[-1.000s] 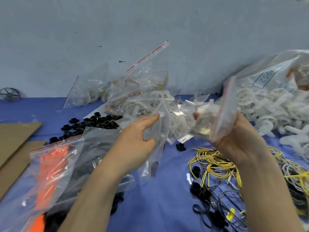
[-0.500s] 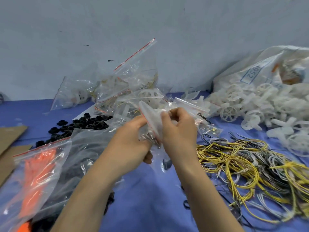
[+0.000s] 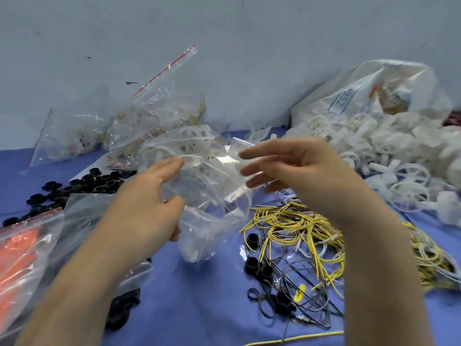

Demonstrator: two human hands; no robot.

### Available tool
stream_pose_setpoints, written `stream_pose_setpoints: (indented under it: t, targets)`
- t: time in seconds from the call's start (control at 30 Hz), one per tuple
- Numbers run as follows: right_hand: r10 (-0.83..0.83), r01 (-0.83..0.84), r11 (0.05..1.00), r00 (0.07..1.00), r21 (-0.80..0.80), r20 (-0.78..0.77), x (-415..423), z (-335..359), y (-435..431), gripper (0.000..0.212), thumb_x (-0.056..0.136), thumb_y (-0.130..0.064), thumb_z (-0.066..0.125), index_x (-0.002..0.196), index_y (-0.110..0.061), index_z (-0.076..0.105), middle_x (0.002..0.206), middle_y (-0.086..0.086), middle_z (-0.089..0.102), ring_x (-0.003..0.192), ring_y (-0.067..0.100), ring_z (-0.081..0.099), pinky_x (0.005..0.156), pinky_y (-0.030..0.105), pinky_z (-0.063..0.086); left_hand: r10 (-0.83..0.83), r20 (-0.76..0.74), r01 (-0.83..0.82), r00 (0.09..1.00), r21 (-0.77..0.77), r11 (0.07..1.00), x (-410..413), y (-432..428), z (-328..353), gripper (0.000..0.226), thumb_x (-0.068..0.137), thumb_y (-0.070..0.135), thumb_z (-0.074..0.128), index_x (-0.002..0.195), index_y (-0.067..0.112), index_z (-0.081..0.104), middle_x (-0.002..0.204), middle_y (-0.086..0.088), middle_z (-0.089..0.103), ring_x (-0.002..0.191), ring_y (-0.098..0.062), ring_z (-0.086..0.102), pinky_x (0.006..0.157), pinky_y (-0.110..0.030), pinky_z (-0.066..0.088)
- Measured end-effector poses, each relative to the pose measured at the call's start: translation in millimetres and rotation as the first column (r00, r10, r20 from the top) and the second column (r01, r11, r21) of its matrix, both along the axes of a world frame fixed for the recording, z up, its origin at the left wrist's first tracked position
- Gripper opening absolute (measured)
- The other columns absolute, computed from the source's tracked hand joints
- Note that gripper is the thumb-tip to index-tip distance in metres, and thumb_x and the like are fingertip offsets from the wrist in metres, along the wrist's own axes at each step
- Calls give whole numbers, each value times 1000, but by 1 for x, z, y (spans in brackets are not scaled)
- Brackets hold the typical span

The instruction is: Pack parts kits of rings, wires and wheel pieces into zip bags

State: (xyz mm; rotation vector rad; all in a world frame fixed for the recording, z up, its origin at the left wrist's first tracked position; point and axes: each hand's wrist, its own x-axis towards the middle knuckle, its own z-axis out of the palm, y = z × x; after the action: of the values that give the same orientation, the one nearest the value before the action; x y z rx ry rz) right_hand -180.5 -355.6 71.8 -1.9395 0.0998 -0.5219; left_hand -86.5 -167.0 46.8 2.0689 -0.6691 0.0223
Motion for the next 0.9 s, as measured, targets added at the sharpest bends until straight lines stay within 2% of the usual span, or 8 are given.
stream_pose_setpoints:
  t: [0.07, 0.13, 0.2, 0.27, 0.47, 0.57, 0.77, 0.9]
  targets:
    - [-325, 309, 938, 941, -156, -89, -5, -19, -40, 50, 87, 10, 41, 90, -29, 73, 98, 2, 72, 78, 23, 67, 57, 21, 51, 11, 9, -11, 1000, -17, 1000, 1, 2, 1, 65, 88, -3, 48, 142, 34, 46, 136, 31, 36, 40, -10, 60, 42, -9, 42]
    - [-565, 406, 807, 744, -429, -358, -7, -51, -68, 64, 85, 14, 32, 102, -35, 69, 136, 7, 53, 115, 31, 55, 80, 34, 51, 10, 5, -10, 1000, -29, 1000, 1, 2, 0, 64, 88, -3, 49, 140, 35, 47, 135, 32, 36, 39, -12, 60, 43, -6, 41]
    - [-601, 336, 788, 604, -516, -524, -9, -81, -84, 74, 84, 15, 28, 105, -47, 62, 159, -5, 13, 147, 30, -2, 115, 54, 10, 7, -14, -7, 1000, -33, 999, 1, 0, -2, 64, 87, -3, 49, 139, 36, 49, 134, 33, 37, 39, -11, 59, 39, -7, 38]
    - [-602, 317, 786, 587, -530, -541, -8, -98, -89, 78, 80, 16, 29, 97, -54, 59, 159, -12, -4, 142, 27, -26, 111, 59, -17, -5, -36, 3, 999, -45, 999, 2, -1, -4, 65, 87, -4, 49, 137, 37, 50, 130, 34, 37, 36, -11, 58, 38, -8, 39]
    - [-650, 382, 757, 515, -529, -558, 3, -111, -94, 61, 78, 11, 42, 80, -44, 69, 160, -11, 6, 144, 26, -23, 106, 63, -22, -42, -36, 40, 998, -67, 997, 8, 1, -5, 65, 85, -4, 49, 134, 38, 52, 133, 33, 41, 36, -13, 58, 47, -11, 45]
    - [-653, 391, 755, 521, -526, -550, 3, -110, -96, 47, 86, 1, 51, 74, -41, 70, 158, -12, 15, 145, 25, -17, 106, 65, -19, -53, -42, 50, 998, -83, 995, 8, 2, -5, 65, 85, -4, 48, 133, 40, 52, 133, 33, 41, 37, -14, 57, 53, -25, 51]
    - [-615, 391, 784, 591, -482, -522, -1, -108, -96, 42, 86, -3, 58, 74, -41, 67, 158, -10, 18, 146, 25, -16, 107, 66, -16, -74, -57, 69, 996, -94, 993, 8, 5, -3, 64, 86, -3, 48, 129, 44, 52, 132, 34, 43, 39, -15, 59, 58, -36, 54]
    - [-611, 463, 785, 689, -412, -389, -5, -93, -101, 33, 85, -4, 63, 77, -36, 66, 156, 0, 26, 147, 24, -5, 114, 59, 3, -87, -71, 80, 994, -98, 992, 8, 6, -2, 64, 87, -3, 48, 123, 50, 50, 120, 47, 40, 39, -15, 59, 52, -32, 52]
